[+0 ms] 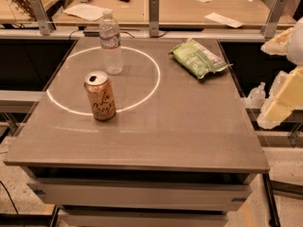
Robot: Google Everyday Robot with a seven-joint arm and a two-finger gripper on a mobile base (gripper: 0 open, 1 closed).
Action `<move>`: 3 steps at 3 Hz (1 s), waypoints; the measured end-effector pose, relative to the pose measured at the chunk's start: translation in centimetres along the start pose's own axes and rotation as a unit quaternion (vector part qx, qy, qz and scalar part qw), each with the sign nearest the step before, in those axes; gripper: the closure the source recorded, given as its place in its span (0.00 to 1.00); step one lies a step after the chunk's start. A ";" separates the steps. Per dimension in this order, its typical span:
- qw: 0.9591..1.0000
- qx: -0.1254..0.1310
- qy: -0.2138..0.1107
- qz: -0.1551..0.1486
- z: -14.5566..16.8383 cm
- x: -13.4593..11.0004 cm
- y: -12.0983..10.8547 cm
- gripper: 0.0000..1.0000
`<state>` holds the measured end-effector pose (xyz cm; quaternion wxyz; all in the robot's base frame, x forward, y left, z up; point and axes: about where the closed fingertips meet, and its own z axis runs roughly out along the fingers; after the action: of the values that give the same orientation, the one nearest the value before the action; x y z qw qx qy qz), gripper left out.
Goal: Knock water bottle over
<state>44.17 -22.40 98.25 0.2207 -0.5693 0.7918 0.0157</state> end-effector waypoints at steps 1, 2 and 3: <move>0.996 0.031 -0.086 0.012 -0.9 -0.8 -0.2 0.00; 0.983 0.059 -0.170 0.019 -1.1 -1.7 -0.2 0.00; 0.968 0.078 -0.236 0.025 -0.5 -2.6 -0.1 0.00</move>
Offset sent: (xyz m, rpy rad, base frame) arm 0.0029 0.0179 0.0234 0.5063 -0.3431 0.0007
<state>44.76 -20.29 99.67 0.4449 -0.5101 0.7302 0.0932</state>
